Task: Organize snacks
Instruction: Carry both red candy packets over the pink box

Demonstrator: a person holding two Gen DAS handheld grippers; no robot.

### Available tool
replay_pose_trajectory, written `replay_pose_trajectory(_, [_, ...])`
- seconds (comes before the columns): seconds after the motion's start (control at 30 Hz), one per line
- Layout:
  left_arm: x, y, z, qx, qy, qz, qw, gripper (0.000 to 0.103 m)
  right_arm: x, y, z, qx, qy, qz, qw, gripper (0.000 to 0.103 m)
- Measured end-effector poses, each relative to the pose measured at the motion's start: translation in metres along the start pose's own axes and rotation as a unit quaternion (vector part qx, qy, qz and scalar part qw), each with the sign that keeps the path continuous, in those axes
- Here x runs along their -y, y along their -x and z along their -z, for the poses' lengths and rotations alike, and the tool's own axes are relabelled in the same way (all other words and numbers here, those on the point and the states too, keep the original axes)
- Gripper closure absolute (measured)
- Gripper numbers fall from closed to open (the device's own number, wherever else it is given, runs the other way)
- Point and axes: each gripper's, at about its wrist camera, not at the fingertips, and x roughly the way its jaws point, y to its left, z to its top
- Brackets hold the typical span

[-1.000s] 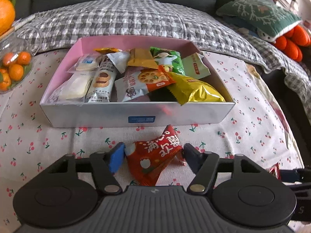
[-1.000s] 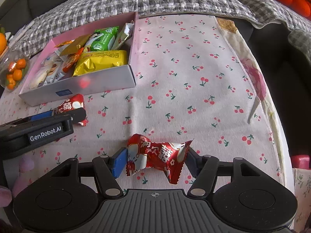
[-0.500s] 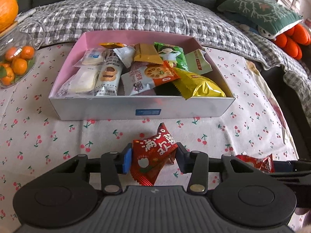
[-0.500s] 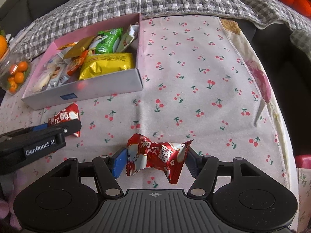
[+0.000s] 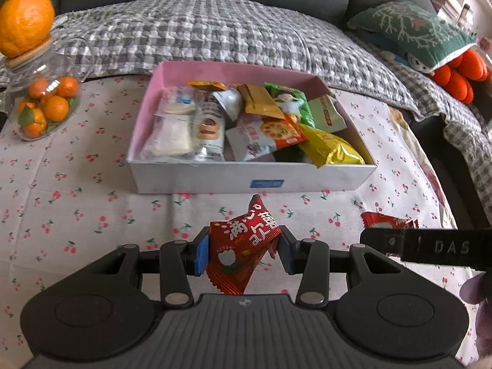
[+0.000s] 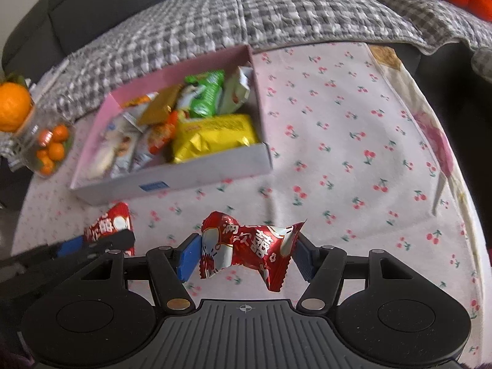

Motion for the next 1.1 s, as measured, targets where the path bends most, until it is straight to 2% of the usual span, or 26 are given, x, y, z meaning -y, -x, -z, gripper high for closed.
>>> replay_pose_trajectory(0.23, [-0.015, 0.016, -0.008, 0.021, 0.011, 0.010, 0.9997, 0.062, -0.014, 0.008, -0.007, 0.016, -0.016, -0.021, 1.000, 0.039])
replay_pose_trajectory(0.47, [-0.022, 0.023, -0.018, 0.057, 0.006, 0.007, 0.9983, 0.062, -0.025, 0.009, -0.020, 0.039, -0.036, -0.045, 0.998, 0.039])
replay_pose_trajectory(0.63, [-0.028, 0.014, -0.026, 0.093, -0.004, -0.004, 0.9956, 0.062, -0.031, 0.003, -0.033, 0.057, -0.061, -0.063, 0.995, 0.039])
replay_pose_trajectory(0.83, [-0.030, -0.001, -0.035, 0.097, -0.003, -0.007, 0.9952, 0.062, -0.035, -0.005, -0.047, 0.090, -0.090, -0.082, 0.988, 0.039])
replay_pose_trajectory(1.1, [-0.014, -0.011, -0.043, 0.128, -0.036, 0.007, 0.9911, 0.062, -0.028, -0.027, -0.054, 0.125, -0.127, -0.074, 0.981, 0.039])
